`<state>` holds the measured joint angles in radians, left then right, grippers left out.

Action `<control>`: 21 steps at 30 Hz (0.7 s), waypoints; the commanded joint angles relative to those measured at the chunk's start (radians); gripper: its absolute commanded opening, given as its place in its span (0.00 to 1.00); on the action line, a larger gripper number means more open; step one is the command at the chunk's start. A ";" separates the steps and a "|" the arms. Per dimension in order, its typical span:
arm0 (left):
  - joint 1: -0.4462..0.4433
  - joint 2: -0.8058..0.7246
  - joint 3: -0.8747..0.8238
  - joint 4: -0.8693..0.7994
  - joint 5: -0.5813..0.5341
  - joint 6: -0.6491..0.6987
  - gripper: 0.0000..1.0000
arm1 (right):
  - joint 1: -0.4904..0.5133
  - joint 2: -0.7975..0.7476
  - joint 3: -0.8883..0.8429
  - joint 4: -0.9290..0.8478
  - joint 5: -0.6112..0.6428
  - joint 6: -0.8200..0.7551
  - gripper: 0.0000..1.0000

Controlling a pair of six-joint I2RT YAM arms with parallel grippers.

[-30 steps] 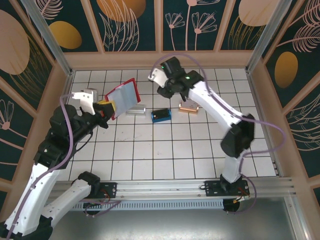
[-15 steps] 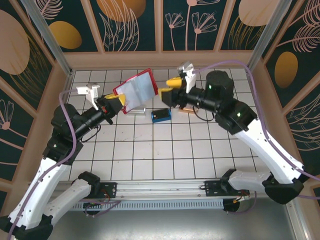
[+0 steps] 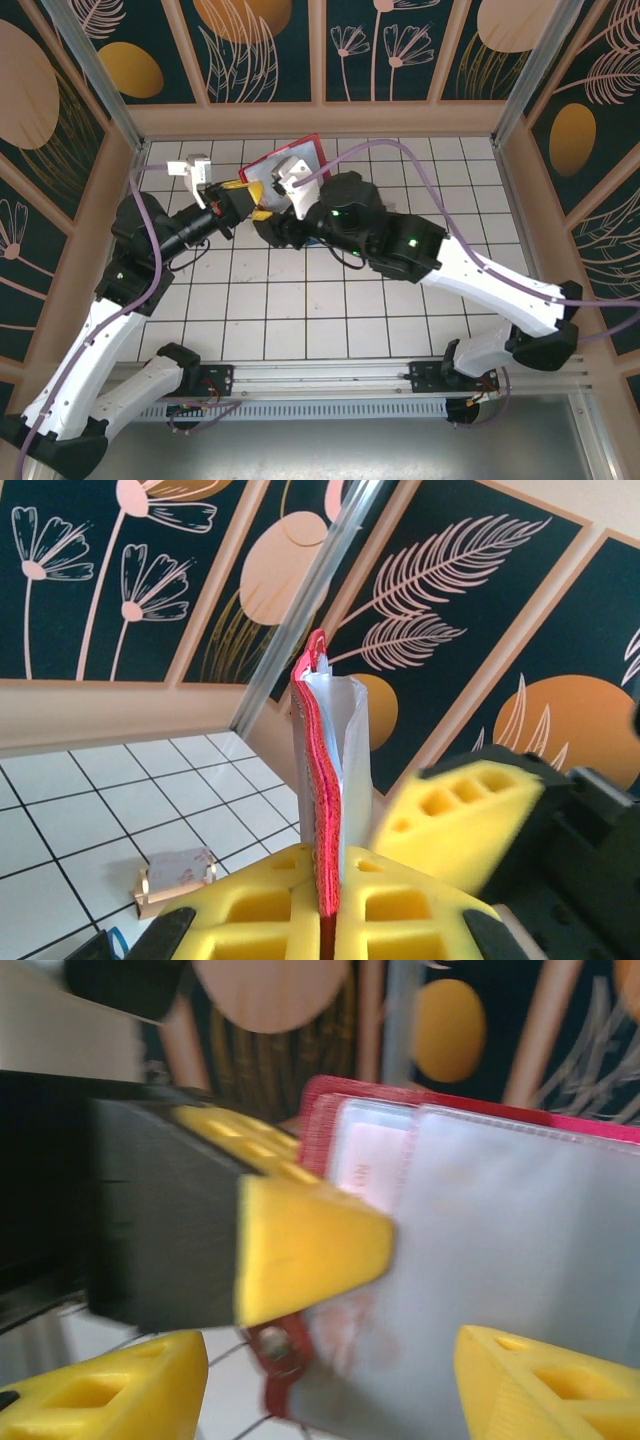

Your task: Take the credit cards out of the card holder

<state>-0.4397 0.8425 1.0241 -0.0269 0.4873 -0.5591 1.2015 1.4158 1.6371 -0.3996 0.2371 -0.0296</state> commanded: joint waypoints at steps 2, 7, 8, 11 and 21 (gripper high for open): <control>-0.002 0.000 0.039 0.057 0.050 -0.003 0.00 | 0.024 0.026 0.055 -0.035 0.336 -0.029 0.68; -0.002 0.001 0.048 0.050 0.061 0.010 0.00 | 0.019 -0.027 0.006 0.018 0.264 -0.036 0.71; -0.002 0.001 0.049 0.047 0.061 0.013 0.00 | 0.012 -0.049 -0.012 0.038 0.212 -0.034 0.71; -0.002 0.001 0.051 0.047 0.066 0.013 0.00 | -0.021 -0.097 -0.072 0.081 0.126 -0.004 0.74; -0.002 0.012 0.056 0.060 0.094 0.002 0.00 | -0.041 -0.054 -0.040 0.037 -0.027 -0.008 0.77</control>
<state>-0.4385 0.8532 1.0458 -0.0254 0.5522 -0.5556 1.1584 1.3491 1.5719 -0.3801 0.2974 -0.0433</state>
